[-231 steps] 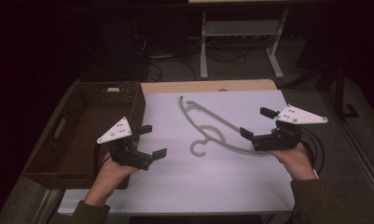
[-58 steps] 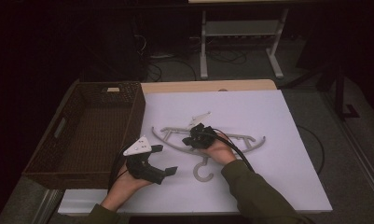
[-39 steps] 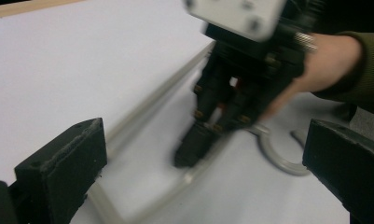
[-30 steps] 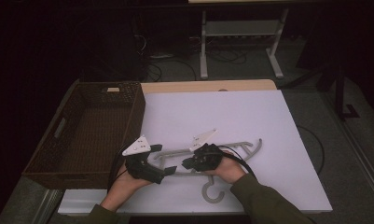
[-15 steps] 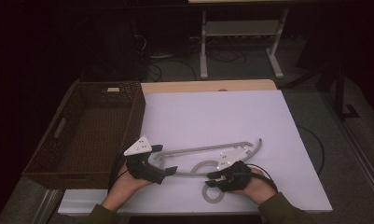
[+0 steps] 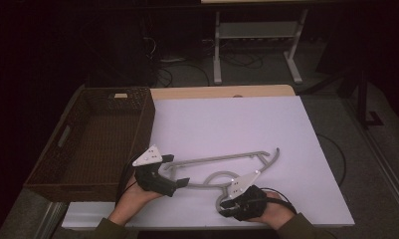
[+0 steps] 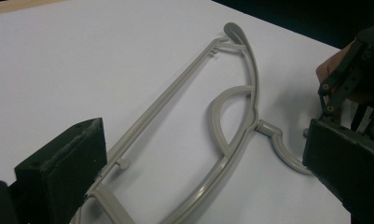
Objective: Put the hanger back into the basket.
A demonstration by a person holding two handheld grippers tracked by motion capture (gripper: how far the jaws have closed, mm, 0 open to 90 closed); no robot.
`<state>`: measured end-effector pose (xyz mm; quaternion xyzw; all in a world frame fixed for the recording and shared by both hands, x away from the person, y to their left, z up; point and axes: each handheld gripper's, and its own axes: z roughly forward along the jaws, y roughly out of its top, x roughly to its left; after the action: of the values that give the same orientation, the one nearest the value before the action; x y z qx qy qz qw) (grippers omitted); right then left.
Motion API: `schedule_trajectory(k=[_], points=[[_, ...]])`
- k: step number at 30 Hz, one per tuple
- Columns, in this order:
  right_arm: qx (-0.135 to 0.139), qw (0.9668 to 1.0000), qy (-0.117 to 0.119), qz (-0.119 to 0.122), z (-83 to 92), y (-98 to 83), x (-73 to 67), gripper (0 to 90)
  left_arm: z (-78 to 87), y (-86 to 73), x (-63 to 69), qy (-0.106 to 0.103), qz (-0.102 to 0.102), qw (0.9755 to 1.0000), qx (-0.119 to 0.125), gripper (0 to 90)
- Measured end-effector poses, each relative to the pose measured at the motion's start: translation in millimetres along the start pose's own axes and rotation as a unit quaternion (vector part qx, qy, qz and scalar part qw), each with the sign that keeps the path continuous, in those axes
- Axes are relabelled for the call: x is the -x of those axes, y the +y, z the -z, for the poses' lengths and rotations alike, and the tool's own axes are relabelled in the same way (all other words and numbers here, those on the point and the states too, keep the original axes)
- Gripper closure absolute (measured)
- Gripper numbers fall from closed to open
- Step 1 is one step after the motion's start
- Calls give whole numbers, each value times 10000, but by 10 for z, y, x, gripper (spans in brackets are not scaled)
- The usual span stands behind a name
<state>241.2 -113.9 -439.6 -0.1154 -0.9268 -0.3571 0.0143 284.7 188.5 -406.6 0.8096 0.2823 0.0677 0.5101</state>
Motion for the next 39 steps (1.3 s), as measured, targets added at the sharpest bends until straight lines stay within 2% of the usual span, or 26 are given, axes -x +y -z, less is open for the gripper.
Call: schedule_trajectory(k=[4, 10, 14, 23, 32, 37, 39], points=[[-150, 9998, -49, 105, -38, -6, -35, 739, 3, 0, -2, 8, -1, 10000, -20, 0], [-170, 9993, -185, 266, -30, -10, -29, 771, 4, -1, -3, 15, 9, 10000, -14, 0], [-149, 9993, -275, 193, -1, -43, 30, 779, 1, -1, 0, 13, 5, 10000, -7, 0], [-77, 9996, -239, 148, 15, -72, 121, 787, -7, -7, -2, 23, -41, 10000, -38, 0], [-100, 9997, -220, 98, 32, -52, 141, 799, -31, -15, 6, -6, -84, 9999, -132, 0], [30, 9999, -100, -8, 99, -37, 178, 798, -49, -26, 4, -2, -168, 9995, -251, 0], [79, 9999, -49, -97, 123, -31, 178, 798, -67, -33, 3, -61, -176, 9994, -307, 0]])
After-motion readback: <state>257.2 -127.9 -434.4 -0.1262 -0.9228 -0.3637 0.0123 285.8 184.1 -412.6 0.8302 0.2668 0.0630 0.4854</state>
